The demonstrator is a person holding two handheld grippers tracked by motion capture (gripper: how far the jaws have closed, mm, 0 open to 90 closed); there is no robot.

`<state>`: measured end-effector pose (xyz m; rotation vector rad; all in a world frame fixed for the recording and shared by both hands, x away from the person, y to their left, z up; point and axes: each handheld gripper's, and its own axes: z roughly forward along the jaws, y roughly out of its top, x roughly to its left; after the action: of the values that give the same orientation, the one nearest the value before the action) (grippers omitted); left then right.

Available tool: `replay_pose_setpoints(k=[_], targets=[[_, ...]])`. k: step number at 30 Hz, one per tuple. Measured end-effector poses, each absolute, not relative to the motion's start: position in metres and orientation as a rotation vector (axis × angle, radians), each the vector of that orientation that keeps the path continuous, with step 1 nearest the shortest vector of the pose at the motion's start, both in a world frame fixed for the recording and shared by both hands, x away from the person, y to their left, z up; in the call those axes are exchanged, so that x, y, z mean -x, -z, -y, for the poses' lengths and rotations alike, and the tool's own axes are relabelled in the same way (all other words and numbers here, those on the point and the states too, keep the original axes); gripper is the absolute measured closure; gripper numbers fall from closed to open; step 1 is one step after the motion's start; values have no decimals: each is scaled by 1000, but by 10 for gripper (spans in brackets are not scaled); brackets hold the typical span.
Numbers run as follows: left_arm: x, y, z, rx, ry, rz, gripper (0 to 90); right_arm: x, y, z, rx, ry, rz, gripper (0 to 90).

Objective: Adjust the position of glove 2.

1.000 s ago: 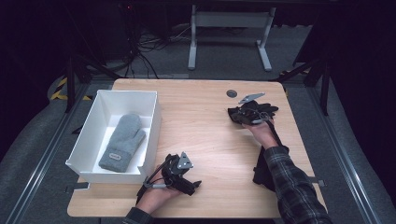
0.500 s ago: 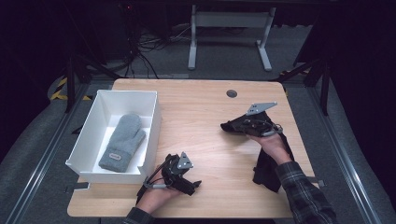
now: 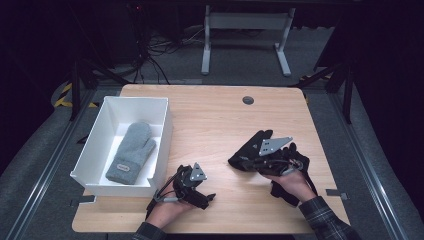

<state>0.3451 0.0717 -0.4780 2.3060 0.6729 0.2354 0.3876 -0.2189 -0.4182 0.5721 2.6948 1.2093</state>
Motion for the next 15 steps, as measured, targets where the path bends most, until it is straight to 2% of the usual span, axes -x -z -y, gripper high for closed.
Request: replay_pose_setpoints(k=[10,11,13,15], targets=[[-345,478,-72,-2305,-237,-676,2,-354,433,209,-490,-1194,-2824,878],[-345,478,-72,-2305,-236,-676,2,-353,435,209,-489,-1185,-2828,852],[-345,478,-72,-2304,-236,-676,2,-352,436,211,-506,-1181,-2825,713],[-345,478,-72,-2305,-236,-676,2,-353,435,212,-509,-1185,-2816,681]])
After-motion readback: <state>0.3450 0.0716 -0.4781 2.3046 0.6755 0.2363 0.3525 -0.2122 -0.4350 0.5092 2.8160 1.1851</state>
